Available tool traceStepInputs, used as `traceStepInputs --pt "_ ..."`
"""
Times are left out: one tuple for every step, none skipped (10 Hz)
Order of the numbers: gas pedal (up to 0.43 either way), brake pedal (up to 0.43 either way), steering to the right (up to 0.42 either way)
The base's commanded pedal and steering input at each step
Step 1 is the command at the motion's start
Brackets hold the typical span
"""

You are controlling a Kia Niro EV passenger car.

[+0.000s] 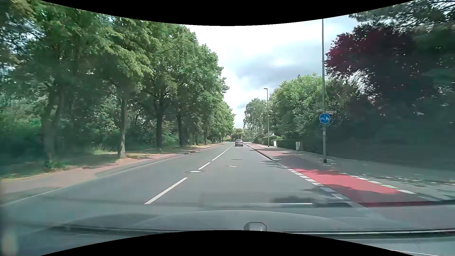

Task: Follow the waypoints while adhering to traffic rules and regulations

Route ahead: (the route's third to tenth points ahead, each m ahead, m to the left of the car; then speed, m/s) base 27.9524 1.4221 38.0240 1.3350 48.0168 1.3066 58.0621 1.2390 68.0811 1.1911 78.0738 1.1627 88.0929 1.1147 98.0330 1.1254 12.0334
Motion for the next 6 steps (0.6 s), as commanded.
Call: traceStepInputs --pt "0.138 0.018 -0.004" --pt "0.138 0.018 -0.003" --pt "0.138 0.018 0.000" --pt "0.138 0.018 0.001" --pt "0.138 0.018 0.001" --pt "0.138 0.018 0.001"
